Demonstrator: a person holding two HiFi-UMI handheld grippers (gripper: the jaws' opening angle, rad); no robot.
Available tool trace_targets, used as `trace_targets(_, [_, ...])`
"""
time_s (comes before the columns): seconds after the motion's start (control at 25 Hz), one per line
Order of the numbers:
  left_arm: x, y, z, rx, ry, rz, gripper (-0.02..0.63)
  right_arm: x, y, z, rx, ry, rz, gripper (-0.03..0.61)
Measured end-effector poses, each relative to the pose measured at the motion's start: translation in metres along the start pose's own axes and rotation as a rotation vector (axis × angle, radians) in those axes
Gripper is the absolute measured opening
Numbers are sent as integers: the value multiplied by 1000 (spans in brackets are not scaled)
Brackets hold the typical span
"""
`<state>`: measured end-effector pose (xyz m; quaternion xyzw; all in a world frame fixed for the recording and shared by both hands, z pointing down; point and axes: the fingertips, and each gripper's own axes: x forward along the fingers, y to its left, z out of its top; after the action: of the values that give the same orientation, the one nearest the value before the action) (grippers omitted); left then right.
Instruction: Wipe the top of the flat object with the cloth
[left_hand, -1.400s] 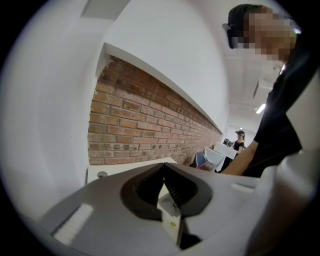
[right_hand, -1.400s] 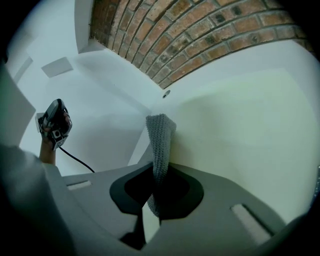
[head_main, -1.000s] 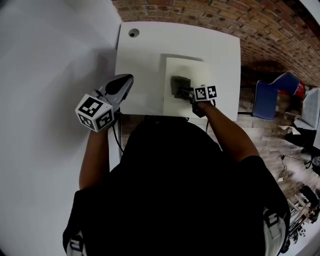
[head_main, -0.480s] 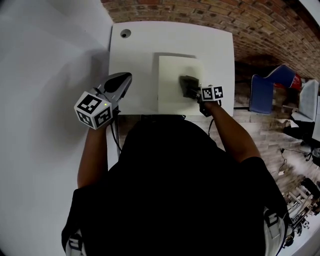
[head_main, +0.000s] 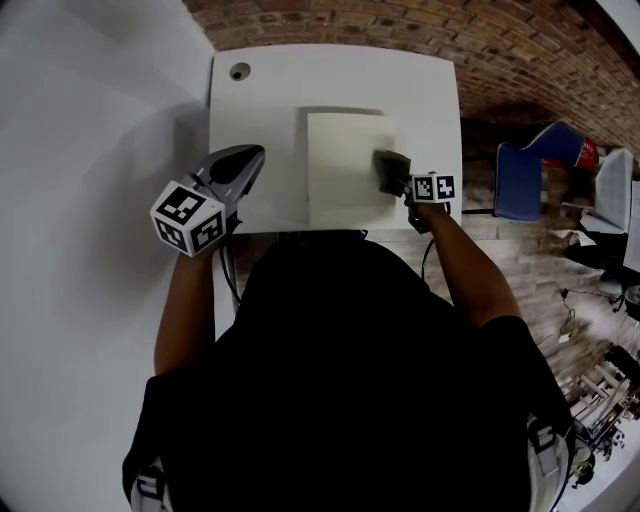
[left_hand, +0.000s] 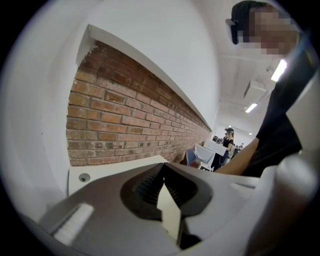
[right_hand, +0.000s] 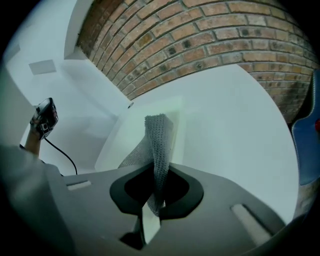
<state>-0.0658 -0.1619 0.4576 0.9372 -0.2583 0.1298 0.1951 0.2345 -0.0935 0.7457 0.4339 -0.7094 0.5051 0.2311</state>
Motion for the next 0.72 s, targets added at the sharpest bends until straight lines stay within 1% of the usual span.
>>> trace_targets(0.24, [3, -2, 0, 6, 3, -8, 2, -5, -8, -2, 1, 3, -17, 9])
trace_targets(0.4, [3, -3, -1, 3, 3, -6, 2, -13, -7, 2, -3, -28, -30, 11])
trace_targets(0.48, [2, -3, -2, 1, 4, -7, 2, -17, -1, 7, -17, -51, -29, 10])
trace_targets(0.72, [1, -4, -3, -1, 7, -9, 2, -23, 34, 21, -46, -119, 25, 11])
